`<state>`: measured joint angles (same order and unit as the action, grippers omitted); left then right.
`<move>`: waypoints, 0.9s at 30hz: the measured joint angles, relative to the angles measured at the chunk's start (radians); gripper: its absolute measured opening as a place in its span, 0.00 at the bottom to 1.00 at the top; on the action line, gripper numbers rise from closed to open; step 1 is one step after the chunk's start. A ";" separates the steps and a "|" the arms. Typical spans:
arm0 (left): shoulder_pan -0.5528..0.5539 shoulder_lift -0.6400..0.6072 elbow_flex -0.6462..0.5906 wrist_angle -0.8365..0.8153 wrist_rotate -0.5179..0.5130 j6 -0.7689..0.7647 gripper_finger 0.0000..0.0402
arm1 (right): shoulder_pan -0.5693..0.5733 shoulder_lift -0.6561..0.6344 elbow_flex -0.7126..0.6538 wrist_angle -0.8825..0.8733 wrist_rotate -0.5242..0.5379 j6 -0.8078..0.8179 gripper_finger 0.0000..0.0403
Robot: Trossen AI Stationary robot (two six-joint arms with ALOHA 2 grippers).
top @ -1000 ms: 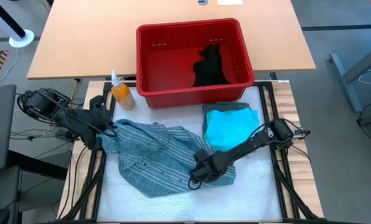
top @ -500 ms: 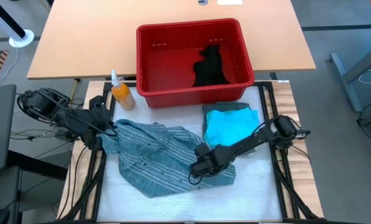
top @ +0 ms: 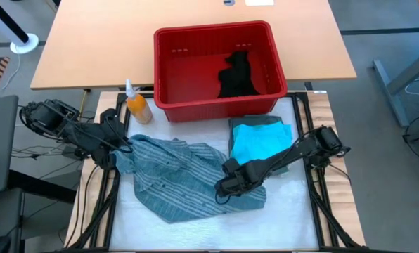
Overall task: Fold Laundry from Bin
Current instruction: Fold the blue patterned polo shirt
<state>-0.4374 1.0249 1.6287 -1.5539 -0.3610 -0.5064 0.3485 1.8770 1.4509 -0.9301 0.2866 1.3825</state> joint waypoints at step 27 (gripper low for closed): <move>0.000 0.000 0.000 0.000 -0.010 0.016 0.00 | 0.014 0.119 0.000 -0.010 -0.020 -0.018 0.04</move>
<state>-0.4374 1.0250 1.6287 -1.5543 -0.3714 -0.4900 0.3624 1.9956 1.4513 -0.9405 0.2669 1.3644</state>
